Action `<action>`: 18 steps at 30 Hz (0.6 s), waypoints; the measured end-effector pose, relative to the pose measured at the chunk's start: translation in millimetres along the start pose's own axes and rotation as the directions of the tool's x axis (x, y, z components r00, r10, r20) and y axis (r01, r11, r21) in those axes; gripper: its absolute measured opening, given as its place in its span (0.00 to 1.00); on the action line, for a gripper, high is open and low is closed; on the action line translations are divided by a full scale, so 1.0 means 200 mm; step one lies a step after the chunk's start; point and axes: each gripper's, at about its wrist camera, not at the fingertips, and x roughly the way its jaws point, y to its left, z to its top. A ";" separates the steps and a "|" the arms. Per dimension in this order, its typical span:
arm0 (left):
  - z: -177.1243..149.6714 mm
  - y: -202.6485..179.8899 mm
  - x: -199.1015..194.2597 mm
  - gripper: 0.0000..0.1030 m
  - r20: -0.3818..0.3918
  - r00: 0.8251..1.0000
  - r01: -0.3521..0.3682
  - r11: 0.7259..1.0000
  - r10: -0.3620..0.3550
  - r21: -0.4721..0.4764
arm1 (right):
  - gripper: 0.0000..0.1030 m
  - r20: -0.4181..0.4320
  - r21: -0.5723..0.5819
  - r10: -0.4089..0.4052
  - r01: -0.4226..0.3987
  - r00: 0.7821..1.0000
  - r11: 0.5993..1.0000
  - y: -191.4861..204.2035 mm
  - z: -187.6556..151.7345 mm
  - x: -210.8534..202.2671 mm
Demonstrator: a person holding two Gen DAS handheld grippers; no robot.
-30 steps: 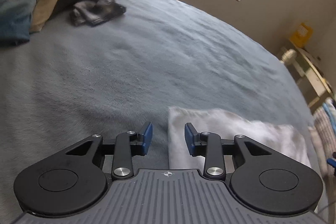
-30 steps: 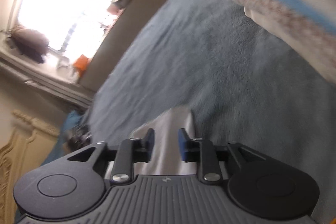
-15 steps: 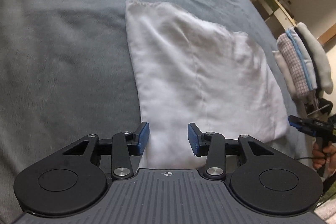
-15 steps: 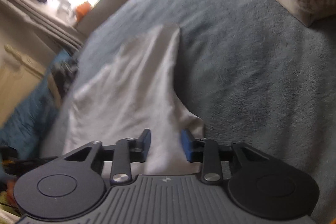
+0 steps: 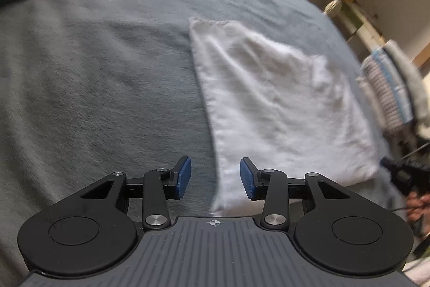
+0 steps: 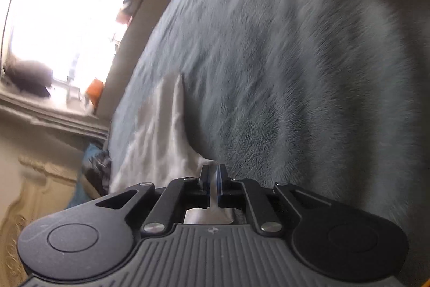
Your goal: Fold clothes
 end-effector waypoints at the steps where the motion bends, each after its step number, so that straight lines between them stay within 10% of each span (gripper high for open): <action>1: -0.01 0.00 0.00 0.39 -0.017 0.999 0.040 0.999 -0.041 -0.021 | 0.05 -0.032 0.011 0.034 -0.033 0.999 0.999 0.02 -0.02 0.00; 6: -0.11 -0.01 0.11 0.40 -0.158 0.961 0.205 0.968 -0.227 -0.143 | 0.46 -0.200 0.099 0.134 -0.117 0.971 0.988 0.07 -0.15 0.06; 10: -0.19 0.01 0.19 0.41 -0.157 0.969 0.151 0.959 -0.192 -0.240 | 0.46 -0.240 0.228 0.099 -0.043 0.966 0.973 -0.04 -0.22 0.16; 18: -0.19 0.07 0.12 0.41 -0.126 0.984 0.087 0.960 -0.124 -0.268 | 0.28 -0.042 0.218 -0.054 0.062 0.998 0.974 -0.07 -0.20 0.05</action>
